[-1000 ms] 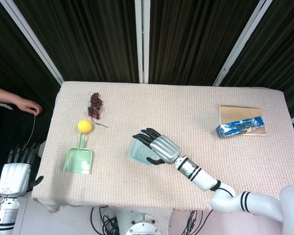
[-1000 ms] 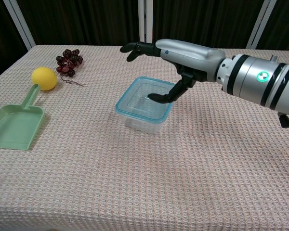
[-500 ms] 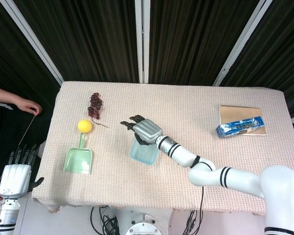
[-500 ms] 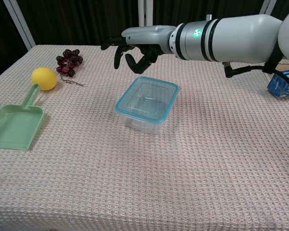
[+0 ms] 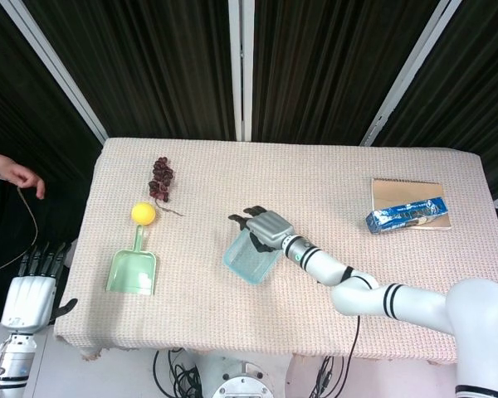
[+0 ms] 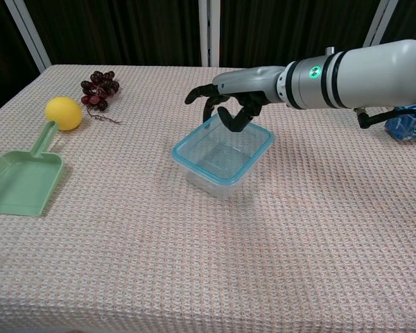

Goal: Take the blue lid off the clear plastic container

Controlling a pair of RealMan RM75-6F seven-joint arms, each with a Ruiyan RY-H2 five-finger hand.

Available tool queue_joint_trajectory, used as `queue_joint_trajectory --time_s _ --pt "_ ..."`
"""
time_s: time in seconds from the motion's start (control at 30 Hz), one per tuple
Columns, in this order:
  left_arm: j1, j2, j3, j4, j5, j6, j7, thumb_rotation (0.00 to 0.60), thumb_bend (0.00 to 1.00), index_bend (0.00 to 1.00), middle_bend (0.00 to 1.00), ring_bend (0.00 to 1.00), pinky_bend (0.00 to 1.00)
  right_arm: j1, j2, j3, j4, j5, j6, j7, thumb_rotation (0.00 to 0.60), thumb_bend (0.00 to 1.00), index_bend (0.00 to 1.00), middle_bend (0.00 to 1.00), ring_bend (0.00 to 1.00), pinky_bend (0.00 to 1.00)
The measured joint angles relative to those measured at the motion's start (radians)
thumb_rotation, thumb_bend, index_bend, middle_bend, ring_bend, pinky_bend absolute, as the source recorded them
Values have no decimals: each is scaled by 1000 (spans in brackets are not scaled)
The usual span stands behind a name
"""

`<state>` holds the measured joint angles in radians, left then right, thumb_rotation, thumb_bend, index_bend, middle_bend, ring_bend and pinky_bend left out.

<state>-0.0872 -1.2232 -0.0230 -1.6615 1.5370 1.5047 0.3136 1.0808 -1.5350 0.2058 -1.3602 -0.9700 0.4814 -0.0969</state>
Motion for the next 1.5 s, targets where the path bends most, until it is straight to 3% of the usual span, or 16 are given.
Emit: queue_joint_trajectory --time_s 0.33,0.47,0.6,0.7,0.77,0.9,1.17,1.37,1.5 --pt "-29 -7 -5 -1 9 -33 9 600 41 79 81 0 45 -141 147 -80 -158 -52 83 67 600 812 0 253 0 0" --pt "-41 -6 -6 -4 15 -45 16 600 41 79 81 0 45 -193 187 -106 -207 -100 117 102 600 726 0 252 0 0" --pt "-53 -2 -8 -14 21 -56 23 600 41 79 81 0 45 -249 212 -121 -240 -158 189 132 600 390 0 178 0 0" --pt "-63 -2 -9 -19 27 -64 28 600 41 79 81 0 45 -298 223 -129 -255 -210 270 157 600 216 0 103 0 0" --pt "-73 -1 -8 -25 33 -76 34 600 41 80 81 0 45 -328 225 -133 -258 -242 327 172 600 168 0 78 0 0" --pt "-117 -2 -8 -58 62 -131 50 600 40 79 81 0 45 -396 218 -139 -242 -330 470 203 600 162 0 8 0 0" --pt "-283 -43 -22 -160 121 -345 57 600 41 69 77 0 45 -513 204 -129 -192 -446 728 244 600 93 0 0 0 0" --pt "-448 -185 -87 -183 83 -531 101 600 39 54 68 0 40 -597 212 -102 -167 -475 876 303 600 83 0 0 0 0" --pt "-539 -306 -139 -160 -8 -615 157 600 32 39 45 0 22 -647 227 -90 -145 -482 925 351 600 74 0 0 0 0"
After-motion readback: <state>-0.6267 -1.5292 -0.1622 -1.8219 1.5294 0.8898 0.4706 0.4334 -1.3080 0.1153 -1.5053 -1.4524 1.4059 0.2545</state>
